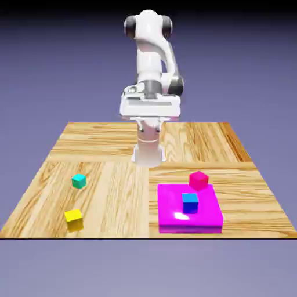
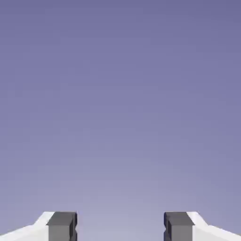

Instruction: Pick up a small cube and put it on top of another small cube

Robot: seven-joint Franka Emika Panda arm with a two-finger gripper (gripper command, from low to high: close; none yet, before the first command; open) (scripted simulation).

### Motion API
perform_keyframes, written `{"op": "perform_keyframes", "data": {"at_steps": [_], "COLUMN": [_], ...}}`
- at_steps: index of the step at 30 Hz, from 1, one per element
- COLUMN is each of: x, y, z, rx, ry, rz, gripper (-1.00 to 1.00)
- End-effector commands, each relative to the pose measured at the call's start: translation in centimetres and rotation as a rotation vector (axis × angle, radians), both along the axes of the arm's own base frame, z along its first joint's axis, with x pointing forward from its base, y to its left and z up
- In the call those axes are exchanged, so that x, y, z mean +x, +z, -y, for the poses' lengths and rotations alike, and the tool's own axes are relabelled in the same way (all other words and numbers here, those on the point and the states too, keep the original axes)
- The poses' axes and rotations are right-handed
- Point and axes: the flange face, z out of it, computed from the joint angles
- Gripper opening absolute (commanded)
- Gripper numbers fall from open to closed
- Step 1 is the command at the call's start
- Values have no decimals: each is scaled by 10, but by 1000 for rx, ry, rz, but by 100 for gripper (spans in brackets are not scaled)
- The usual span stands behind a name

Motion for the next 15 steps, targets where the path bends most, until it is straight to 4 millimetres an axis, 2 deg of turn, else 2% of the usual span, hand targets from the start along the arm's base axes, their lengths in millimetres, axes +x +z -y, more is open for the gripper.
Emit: {"op": "perform_keyframes", "data": {"at_steps": [1, 4, 8, 15], "x": [5, 14, 16, -6], "y": [-15, -62, -123, -221], "z": [2, 10, 27, 71], "rx": [-33, -132, -261, -488], "ry": [15, 60, 117, 217], "rz": [-67, -267, -535, -992], "gripper": [0, 0, 0, 0]}}
